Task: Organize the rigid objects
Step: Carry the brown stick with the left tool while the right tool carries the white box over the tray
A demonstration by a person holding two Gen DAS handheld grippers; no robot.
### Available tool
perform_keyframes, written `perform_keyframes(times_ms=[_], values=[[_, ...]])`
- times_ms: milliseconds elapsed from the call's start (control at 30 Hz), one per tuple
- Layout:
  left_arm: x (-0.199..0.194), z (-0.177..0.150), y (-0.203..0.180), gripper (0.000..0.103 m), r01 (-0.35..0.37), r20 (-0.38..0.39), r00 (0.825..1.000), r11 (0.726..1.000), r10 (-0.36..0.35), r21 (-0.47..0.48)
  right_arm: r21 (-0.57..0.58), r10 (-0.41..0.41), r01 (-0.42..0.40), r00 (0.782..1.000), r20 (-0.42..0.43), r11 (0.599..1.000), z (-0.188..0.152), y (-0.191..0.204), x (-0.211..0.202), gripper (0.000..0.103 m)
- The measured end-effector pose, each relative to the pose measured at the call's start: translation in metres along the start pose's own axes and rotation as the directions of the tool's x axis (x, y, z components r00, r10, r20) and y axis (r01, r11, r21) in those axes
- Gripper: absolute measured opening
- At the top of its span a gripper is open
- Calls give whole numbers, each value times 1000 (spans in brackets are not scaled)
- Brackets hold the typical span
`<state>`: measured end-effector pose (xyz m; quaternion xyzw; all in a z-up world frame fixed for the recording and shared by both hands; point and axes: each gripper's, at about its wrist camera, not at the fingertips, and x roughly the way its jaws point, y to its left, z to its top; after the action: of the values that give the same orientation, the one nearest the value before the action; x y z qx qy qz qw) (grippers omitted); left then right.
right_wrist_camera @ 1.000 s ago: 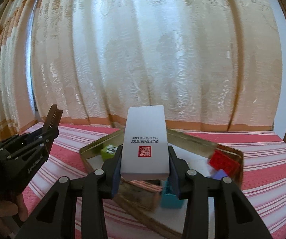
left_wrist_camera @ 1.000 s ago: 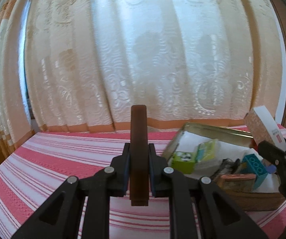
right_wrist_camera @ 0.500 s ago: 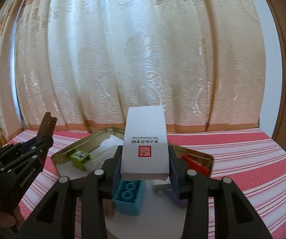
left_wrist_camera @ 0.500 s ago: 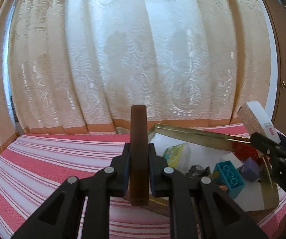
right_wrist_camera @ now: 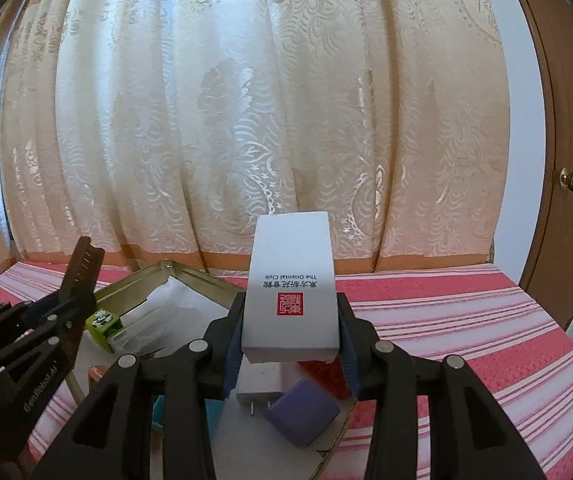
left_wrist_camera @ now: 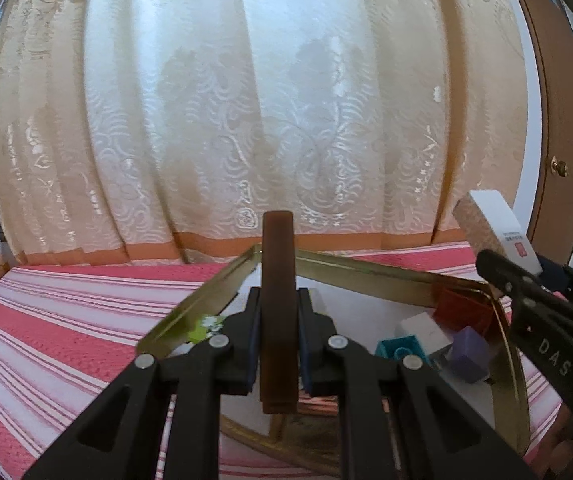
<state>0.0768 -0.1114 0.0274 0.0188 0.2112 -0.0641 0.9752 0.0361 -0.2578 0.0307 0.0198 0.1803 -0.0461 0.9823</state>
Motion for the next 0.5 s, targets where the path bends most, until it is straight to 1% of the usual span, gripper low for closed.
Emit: perform_keyframes(times_ms=[233,367,500], values=[[13,1,-16,13,30,-42,999,999,-31,-12,8,12,-12,1000,-21,1000,4,-6,10,44],[17,2,-26,13,31,-50,998,1000,-31,0,13,14,-14,999,-45,1000,4,-11,17,44],[20,2,-28,13,24,-66,998,1000,-24,2,0,16,-16,997,-76,1000,4,-11,25,44]])
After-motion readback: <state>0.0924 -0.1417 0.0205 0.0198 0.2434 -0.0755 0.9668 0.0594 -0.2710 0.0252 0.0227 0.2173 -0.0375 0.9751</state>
